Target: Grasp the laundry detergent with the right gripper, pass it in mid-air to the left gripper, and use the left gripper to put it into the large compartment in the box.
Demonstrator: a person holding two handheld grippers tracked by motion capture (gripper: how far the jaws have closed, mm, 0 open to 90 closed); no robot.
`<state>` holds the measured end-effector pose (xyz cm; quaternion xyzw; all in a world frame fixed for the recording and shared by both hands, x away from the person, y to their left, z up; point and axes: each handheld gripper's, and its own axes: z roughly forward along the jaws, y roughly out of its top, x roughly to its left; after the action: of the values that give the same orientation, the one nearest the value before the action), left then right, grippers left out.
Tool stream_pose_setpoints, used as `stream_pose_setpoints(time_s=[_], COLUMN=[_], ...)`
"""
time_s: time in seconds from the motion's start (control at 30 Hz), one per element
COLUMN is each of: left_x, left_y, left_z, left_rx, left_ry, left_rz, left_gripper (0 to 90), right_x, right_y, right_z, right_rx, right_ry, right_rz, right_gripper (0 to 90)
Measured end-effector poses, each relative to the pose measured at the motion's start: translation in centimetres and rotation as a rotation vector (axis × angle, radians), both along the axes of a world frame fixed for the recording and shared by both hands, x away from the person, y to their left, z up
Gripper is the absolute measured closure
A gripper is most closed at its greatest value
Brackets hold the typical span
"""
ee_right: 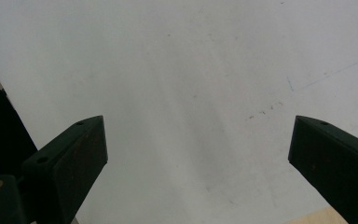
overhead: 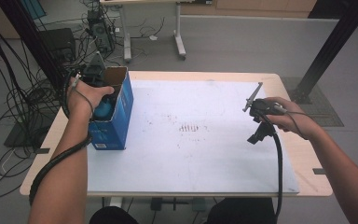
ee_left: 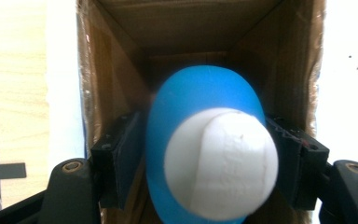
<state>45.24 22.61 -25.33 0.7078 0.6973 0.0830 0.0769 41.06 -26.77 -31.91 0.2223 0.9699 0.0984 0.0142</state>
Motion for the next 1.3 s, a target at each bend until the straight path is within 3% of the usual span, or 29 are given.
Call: stream_pose_setpoints(time_s=[0.37,0.7,1.07,1.3], left_x=[-0.5,-1.1,-2.0,-2.6], left_y=[0.0,-0.9,-1.2,-2.5], left_z=[1.4,4.0,5.5,6.4], left_rx=[-0.002,-0.001,-0.009,-0.021], left_ry=[-0.012,-0.052,-0.052,-0.045], left_rz=[-0.011,-0.042,-0.055,-0.100], left_gripper=[30.3,26.2,20.1,16.7], right_x=[-0.1,0.0,0.1,0.4], right_y=[0.1,0.5,0.7,0.8], right_z=[0.0,0.2,0.3,0.2], right_rx=[-0.004,-0.010,-0.006,-0.014], right_ry=[-0.003,-0.007,0.002,0.012], right_rz=[0.006,0.012,0.016,0.010], right_gripper=[4.6,4.6,4.6,4.9])
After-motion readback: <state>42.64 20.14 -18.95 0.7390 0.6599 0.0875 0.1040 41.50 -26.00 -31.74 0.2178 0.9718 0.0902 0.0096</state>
